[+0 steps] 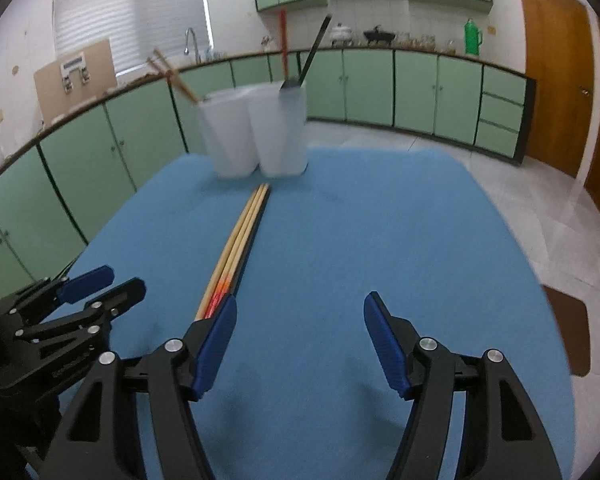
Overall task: Organize utensils
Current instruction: 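Move both open tools back over the remaining chopsticks on the mat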
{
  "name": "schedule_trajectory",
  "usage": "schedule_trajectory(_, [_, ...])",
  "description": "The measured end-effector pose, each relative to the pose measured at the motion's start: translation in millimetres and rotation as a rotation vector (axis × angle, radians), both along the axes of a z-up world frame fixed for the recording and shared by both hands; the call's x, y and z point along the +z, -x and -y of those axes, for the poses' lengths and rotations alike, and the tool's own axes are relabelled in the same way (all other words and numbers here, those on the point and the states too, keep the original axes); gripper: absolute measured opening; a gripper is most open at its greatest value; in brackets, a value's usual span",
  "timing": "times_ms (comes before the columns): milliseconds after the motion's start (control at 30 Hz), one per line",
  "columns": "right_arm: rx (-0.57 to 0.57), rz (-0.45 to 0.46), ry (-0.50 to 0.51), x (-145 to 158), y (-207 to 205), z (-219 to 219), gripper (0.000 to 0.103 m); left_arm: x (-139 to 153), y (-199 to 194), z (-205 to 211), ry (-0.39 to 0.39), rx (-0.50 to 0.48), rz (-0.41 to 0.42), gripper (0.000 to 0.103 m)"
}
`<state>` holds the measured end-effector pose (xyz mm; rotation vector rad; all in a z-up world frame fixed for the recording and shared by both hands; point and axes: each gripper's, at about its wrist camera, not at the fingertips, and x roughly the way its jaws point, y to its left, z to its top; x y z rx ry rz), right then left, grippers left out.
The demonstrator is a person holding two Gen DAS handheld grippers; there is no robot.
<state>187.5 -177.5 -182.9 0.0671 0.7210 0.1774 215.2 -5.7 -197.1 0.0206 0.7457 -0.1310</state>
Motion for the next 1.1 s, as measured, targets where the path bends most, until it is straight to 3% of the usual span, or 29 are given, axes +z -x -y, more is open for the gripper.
schedule_trajectory(100, [0.028,-0.026,0.011,-8,4,-9,0.064,-3,4,1,-0.006,0.011,-0.022,0.047])
schedule_trajectory(467, [0.12,-0.106,0.045,-27,12,-34,0.042,-9,6,-9,-0.008,0.049,-0.078,0.049])
schedule_trajectory(800, [0.15,-0.122,0.095,-30,14,-48,0.034,-12,2,-2,-0.02,0.036,-0.091,0.05])
schedule_trajectory(867, [0.133,-0.125,0.086,-30,12,-44,0.024,-12,2,-4,-0.014,0.038,-0.091,0.05])
schedule_trajectory(1100, [0.113,-0.122,-0.006,-29,17,-20,0.024,-13,2,-3,-0.01,0.044,-0.09,0.051])
